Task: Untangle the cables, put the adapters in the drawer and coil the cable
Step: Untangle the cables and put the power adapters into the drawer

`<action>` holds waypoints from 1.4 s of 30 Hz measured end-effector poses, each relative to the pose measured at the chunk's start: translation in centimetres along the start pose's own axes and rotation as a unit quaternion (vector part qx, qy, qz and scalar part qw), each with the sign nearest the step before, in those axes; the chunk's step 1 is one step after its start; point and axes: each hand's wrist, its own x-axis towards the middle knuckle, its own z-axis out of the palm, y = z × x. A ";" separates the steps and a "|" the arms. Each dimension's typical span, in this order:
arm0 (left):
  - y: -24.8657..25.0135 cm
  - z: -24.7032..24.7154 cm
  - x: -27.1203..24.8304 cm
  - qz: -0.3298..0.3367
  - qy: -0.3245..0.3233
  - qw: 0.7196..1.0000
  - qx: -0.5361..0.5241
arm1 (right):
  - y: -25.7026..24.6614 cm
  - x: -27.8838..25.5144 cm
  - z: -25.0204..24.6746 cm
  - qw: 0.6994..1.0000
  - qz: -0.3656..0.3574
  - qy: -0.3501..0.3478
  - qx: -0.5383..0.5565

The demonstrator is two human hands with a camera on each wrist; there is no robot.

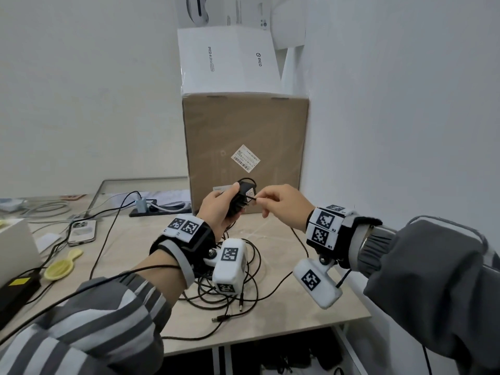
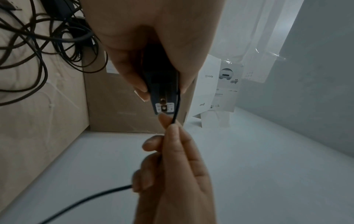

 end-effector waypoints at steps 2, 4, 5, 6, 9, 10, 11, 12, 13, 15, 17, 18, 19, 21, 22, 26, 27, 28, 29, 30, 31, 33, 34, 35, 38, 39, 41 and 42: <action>0.5 0.2 -0.5 0.001 -0.025 1.000 -0.018 | 0.5 -0.5 0.5 0.996 0.025 -0.031 0.086; 1.1 0.4 -1.0 -0.008 -0.060 0.997 -0.050 | 1.0 -1.3 1.0 0.981 0.049 -0.074 0.174; 1.5 0.4 -1.4 -0.019 -0.081 0.994 -0.065 | 1.3 -1.6 1.2 0.970 0.059 -0.096 0.214; 1.9 0.3 -1.8 -0.035 -0.105 0.991 -0.071 | 1.8 -1.8 1.4 0.961 0.069 -0.110 0.244; 2.6 -0.3 -2.9 -0.090 -0.189 0.978 -0.023 | 3.0 -1.4 1.0 0.962 0.088 -0.106 0.235; 2.6 -0.6 -3.1 -0.098 -0.226 0.969 0.023 | 3.3 -1.1 0.7 0.972 0.085 -0.106 0.190; 2.6 -0.9 -3.4 -0.103 -0.266 0.955 0.084 | 3.4 -0.7 0.4 0.981 0.081 -0.119 0.133; 2.6 -1.1 -3.6 -0.105 -0.302 0.935 0.151 | 3.5 -0.4 0.2 0.983 0.075 -0.151 0.076; 2.7 -1.1 -3.9 -0.114 -0.330 0.914 0.208 | 3.3 -0.2 0.1 0.978 0.070 -0.193 0.022; 2.7 -1.1 -3.9 -0.147 -0.352 0.876 0.294 | 2.7 0.2 0.2 0.961 0.061 -0.268 -0.036; 2.3 -0.8 -3.8 -0.159 -0.342 0.818 0.435 | 2.1 0.7 0.1 0.956 0.065 -0.286 -0.020; 2.0 -0.7 -3.5 -0.140 -0.319 0.775 0.528 | 1.9 1.1 -0.1 0.961 0.064 -0.269 -0.016; 1.5 -0.8 -3.0 -0.107 -0.284 0.742 0.598 | 1.6 1.4 -0.2 0.969 0.061 -0.237 -0.017; 0.1 -1.7 -1.7 -0.030 -0.150 0.760 0.632 | 1.4 1.6 -0.2 0.987 0.055 -0.153 0.001; -0.5 -2.4 -1.0 -0.004 -0.060 0.808 0.587 | 1.4 1.4 0.1 0.991 0.055 -0.116 0.026; -1.9 -3.7 0.9 0.063 0.104 0.971 0.205 | 1.8 0.1 2.4 0.985 0.072 -0.098 0.121; -1.8 -3.5 1.1 0.063 0.096 0.988 0.099 | 1.8 -0.4 3.0 0.983 0.073 -0.104 0.134; -1.3 -3.0 0.9 0.056 0.077 0.995 0.002 | 1.8 -0.8 3.6 0.980 0.071 -0.116 0.148; -0.7 -2.5 0.6 0.046 0.046 0.996 -0.067 | 1.6 -1.2 4.2 0.975 0.070 -0.131 0.168; 0.3 -1.9 0.1 0.036 0.006 0.995 -0.097 | 1.5 -1.6 4.7 0.969 0.071 -0.142 0.190; 1.1 -1.5 -0.3 0.033 -0.044 0.994 -0.099 | 1.4 -1.8 4.8 0.966 0.070 -0.146 0.203; 2.4 -1.4 -1.3 0.050 -0.158 0.985 -0.042 | 1.5 -1.6 4.0 0.974 0.071 -0.141 0.161; 2.7 -1.4 -1.9 0.047 -0.214 0.976 0.006 | 1.8 -1.3 3.2 0.982 0.070 -0.137 0.106; 2.9 -1.7 -2.4 0.027 -0.264 0.962 0.065 | 2.2 -0.8 2.2 0.988 0.067 -0.135 0.046; 3.0 -2.0 -3.4 -0.054 -0.342 0.891 0.294 | 2.9 -0.2 -0.3 0.985 0.066 -0.153 -0.041; 3.0 -2.1 -3.6 -0.057 -0.325 0.863 0.383 | 2.7 -0.1 -0.6 0.982 0.067 -0.167 -0.055; 2.4 -1.8 -3.2 -0.025 -0.247 0.814 0.525 | 2.0 -0.1 -1.1 0.980 0.066 -0.177 -0.067; 2.0 -1.5 -2.9 -0.011 -0.205 0.799 0.565 | 1.6 0.0 -0.9 0.981 0.069 -0.166 -0.067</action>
